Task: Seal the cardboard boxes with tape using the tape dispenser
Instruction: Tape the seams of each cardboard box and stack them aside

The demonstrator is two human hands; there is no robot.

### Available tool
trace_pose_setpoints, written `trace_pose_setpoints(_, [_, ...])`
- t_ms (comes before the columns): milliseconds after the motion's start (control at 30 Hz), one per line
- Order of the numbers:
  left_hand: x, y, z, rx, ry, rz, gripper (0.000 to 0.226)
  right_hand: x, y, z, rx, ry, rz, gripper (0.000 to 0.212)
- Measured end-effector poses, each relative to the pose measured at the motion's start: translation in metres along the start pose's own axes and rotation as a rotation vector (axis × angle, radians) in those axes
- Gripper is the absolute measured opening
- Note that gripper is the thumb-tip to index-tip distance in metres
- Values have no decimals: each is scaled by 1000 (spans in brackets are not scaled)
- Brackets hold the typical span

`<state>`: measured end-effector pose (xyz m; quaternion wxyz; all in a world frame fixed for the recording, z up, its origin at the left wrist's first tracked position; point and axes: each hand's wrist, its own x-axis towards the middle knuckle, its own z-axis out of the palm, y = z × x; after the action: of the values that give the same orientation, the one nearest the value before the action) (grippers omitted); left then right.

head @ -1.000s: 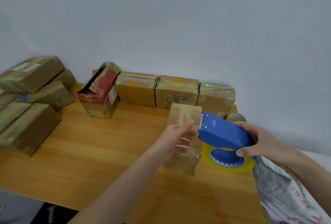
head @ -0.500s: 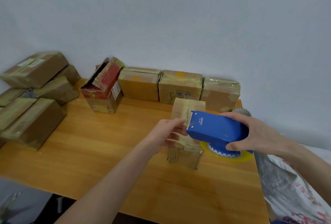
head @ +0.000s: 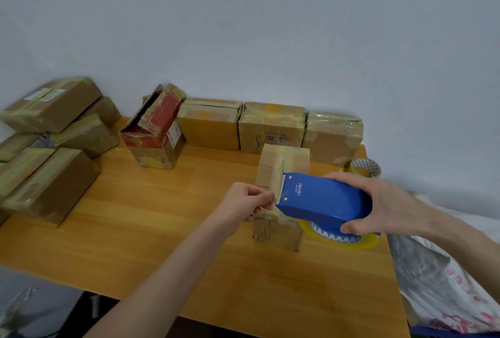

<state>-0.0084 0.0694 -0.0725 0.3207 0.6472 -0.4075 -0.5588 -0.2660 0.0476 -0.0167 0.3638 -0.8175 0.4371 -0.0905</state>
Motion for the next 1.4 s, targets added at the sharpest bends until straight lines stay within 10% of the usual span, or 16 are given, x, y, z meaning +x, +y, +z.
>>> trace_pose_setpoints(1400, [29,-80,-32,70,293,-52,29,-18,78,12,-301,-148,295,72])
